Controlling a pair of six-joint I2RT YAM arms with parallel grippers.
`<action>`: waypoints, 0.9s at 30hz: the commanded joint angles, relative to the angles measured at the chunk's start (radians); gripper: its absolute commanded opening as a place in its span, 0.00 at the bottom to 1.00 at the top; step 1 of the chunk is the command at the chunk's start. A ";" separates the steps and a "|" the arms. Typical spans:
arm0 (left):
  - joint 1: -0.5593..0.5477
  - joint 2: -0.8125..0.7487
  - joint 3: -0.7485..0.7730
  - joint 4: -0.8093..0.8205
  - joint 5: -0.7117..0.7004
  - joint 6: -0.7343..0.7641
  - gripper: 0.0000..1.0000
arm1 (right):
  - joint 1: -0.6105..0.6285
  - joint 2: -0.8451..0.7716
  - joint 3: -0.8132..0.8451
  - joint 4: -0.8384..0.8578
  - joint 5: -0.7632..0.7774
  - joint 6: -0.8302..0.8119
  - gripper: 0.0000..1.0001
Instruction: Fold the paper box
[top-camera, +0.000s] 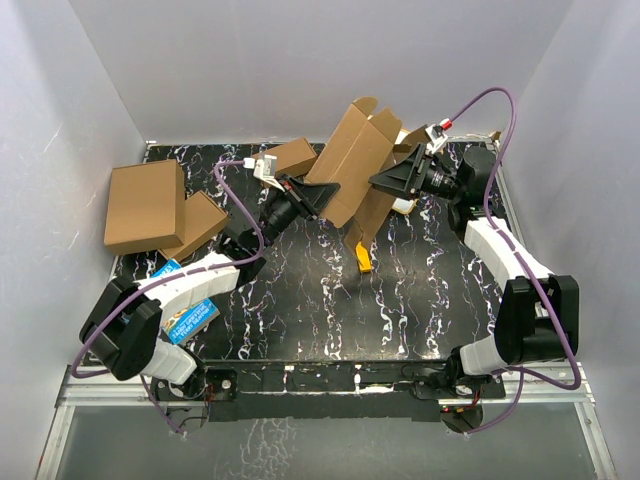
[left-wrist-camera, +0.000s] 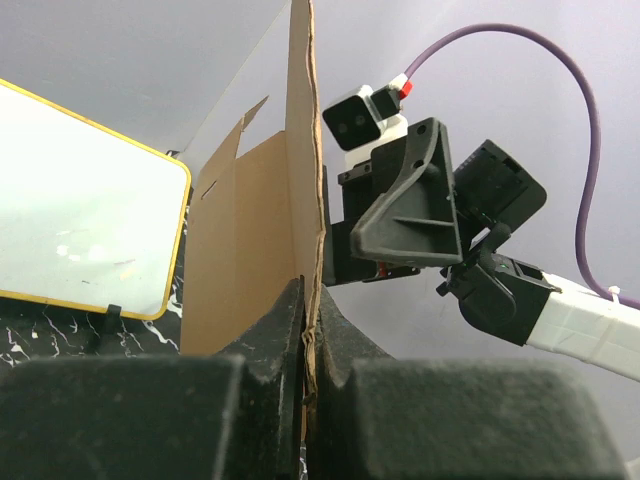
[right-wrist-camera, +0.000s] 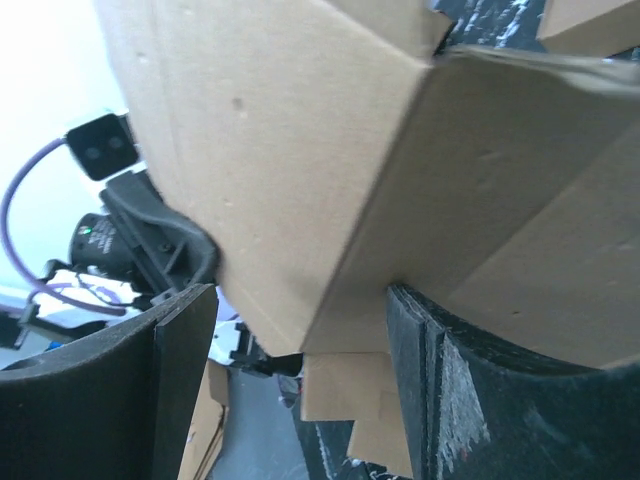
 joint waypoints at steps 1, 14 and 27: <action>-0.015 -0.037 0.028 0.071 -0.028 0.017 0.00 | 0.004 -0.027 0.047 -0.155 0.079 -0.123 0.74; -0.032 0.037 0.038 0.174 0.018 -0.128 0.00 | 0.003 -0.005 -0.008 0.165 0.015 0.093 0.75; -0.034 0.059 0.014 0.116 -0.038 -0.136 0.00 | 0.003 -0.026 -0.047 0.276 -0.001 0.151 0.14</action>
